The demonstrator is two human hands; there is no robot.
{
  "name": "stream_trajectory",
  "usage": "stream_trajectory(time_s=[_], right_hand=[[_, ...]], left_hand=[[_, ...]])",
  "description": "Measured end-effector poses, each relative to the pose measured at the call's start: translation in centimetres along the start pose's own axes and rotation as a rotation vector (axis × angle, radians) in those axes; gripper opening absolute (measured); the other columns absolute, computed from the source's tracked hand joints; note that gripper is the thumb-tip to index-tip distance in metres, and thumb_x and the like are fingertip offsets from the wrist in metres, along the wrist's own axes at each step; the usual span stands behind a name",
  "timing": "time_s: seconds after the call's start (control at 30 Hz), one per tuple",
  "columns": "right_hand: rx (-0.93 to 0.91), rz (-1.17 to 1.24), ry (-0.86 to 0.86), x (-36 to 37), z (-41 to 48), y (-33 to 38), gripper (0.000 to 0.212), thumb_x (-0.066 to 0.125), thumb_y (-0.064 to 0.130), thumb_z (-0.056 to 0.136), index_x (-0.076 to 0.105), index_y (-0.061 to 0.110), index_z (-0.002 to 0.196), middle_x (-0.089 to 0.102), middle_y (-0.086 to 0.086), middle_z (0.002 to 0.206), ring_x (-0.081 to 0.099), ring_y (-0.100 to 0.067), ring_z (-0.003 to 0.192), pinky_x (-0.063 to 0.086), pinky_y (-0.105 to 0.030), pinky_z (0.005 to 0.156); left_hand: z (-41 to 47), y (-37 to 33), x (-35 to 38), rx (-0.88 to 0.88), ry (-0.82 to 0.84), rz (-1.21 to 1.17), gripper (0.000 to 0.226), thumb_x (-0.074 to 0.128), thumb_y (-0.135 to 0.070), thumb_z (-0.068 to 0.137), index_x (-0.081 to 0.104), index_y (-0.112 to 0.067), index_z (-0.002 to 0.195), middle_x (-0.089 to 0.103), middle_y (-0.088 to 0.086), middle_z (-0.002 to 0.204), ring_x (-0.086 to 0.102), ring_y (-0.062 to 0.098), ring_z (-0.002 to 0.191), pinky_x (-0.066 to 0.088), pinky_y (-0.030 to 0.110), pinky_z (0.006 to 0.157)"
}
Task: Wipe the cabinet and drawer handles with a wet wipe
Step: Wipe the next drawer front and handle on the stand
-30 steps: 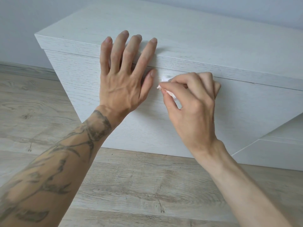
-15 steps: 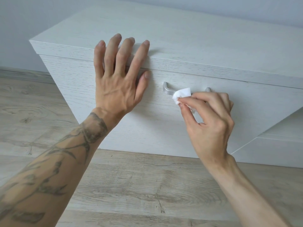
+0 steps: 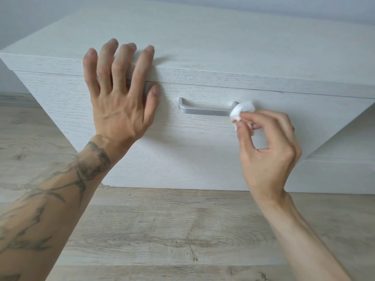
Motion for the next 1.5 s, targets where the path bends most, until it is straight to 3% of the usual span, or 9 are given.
stream_trajectory(time_s=[0.1,0.23,0.53,0.73,0.93,1.1,1.17,1.3,1.5], right_hand=[[0.142,0.091,-0.021,-0.1,0.9,-1.4,0.006,0.073,0.007,0.099,0.072,0.007,0.105,0.068,0.004,0.099,0.063,-0.005,0.086,0.051,-0.029,0.078],[0.297,0.270,0.087,1.8,1.6,-2.1,0.012,0.070,0.007,0.101,0.072,0.014,0.110,0.076,-0.006,0.102,0.074,-0.018,0.088,0.061,-0.036,0.082],[0.320,0.304,0.086,1.4,1.0,-1.7,0.008,0.074,0.012,0.100,0.074,0.013,0.107,0.073,-0.004,0.101,0.074,-0.010,0.083,0.062,-0.036,0.084],[0.219,0.200,0.054,0.8,0.7,-0.3,0.008,0.077,0.007,0.098,0.077,0.008,0.105,0.071,-0.003,0.100,0.070,-0.015,0.082,0.061,-0.041,0.080],[0.043,0.092,0.070,1.5,1.0,2.7,0.008,0.076,-0.001,0.095,0.080,0.004,0.101,0.071,-0.006,0.096,0.066,-0.014,0.077,0.052,-0.016,0.081],[-0.032,0.105,0.113,4.4,0.7,6.3,0.009,0.076,0.000,0.096,0.082,0.002,0.101,0.071,-0.008,0.093,0.061,-0.005,0.080,0.050,-0.012,0.082],[-0.054,0.104,0.124,5.6,0.8,7.7,0.009,0.075,0.000,0.096,0.082,0.003,0.100,0.072,-0.008,0.092,0.064,-0.009,0.078,0.054,-0.017,0.078],[-0.067,0.042,0.160,8.1,1.5,9.8,0.011,0.074,-0.002,0.093,0.081,0.004,0.098,0.071,-0.009,0.090,0.067,-0.023,0.069,0.057,-0.041,0.061],[-0.012,0.021,0.142,5.8,1.1,8.3,0.012,0.076,-0.001,0.091,0.082,0.007,0.097,0.069,-0.007,0.087,0.067,-0.021,0.065,0.057,-0.039,0.062]], left_hand=[[-0.1,-0.1,0.0,-0.013,0.003,-0.016,0.053,0.035,-0.039,0.111,0.035,-0.017,0.160,0.049,0.020,0.153,0.031,0.039,0.149,0.002,0.048,0.130],[-0.1,-0.5,0.0,-0.043,-0.003,-0.030,0.054,0.035,-0.035,0.111,0.033,-0.018,0.162,0.043,0.018,0.159,0.027,0.040,0.153,-0.006,0.046,0.132],[-0.1,-0.5,0.0,-0.043,0.012,-0.050,0.054,0.034,-0.035,0.111,0.032,-0.017,0.162,0.045,0.019,0.158,0.027,0.041,0.153,-0.006,0.046,0.132],[-0.1,-0.5,0.1,-0.042,0.011,-0.051,0.052,0.033,-0.035,0.112,0.034,-0.017,0.161,0.046,0.020,0.156,0.026,0.040,0.152,-0.004,0.047,0.131],[-0.1,-0.5,0.1,-0.044,0.004,-0.055,0.053,0.038,-0.032,0.111,0.035,-0.017,0.161,0.047,0.020,0.155,0.026,0.040,0.152,-0.004,0.048,0.131],[0.0,-0.4,0.0,-0.054,0.006,-0.052,0.052,0.040,-0.030,0.110,0.037,-0.016,0.160,0.050,0.020,0.154,0.026,0.039,0.152,-0.002,0.048,0.131],[0.0,-0.4,0.0,-0.055,0.004,-0.040,0.052,0.038,-0.031,0.110,0.038,-0.015,0.160,0.050,0.019,0.154,0.027,0.038,0.151,0.000,0.048,0.131],[0.0,-0.4,0.0,-0.050,-0.003,-0.035,0.051,0.039,-0.033,0.112,0.041,-0.015,0.159,0.052,0.018,0.153,0.029,0.036,0.151,0.004,0.049,0.131],[0.0,-0.4,-0.5,-0.056,0.034,-0.044,0.051,0.041,-0.032,0.112,0.039,-0.016,0.160,0.051,0.017,0.153,0.030,0.036,0.151,0.006,0.049,0.131]])
Point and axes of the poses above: each hand's wrist, its own z-axis towards the middle knuckle, its own x-axis out of the palm, y = z × x, the point moved 9 cm from there along z, towards the middle knuckle
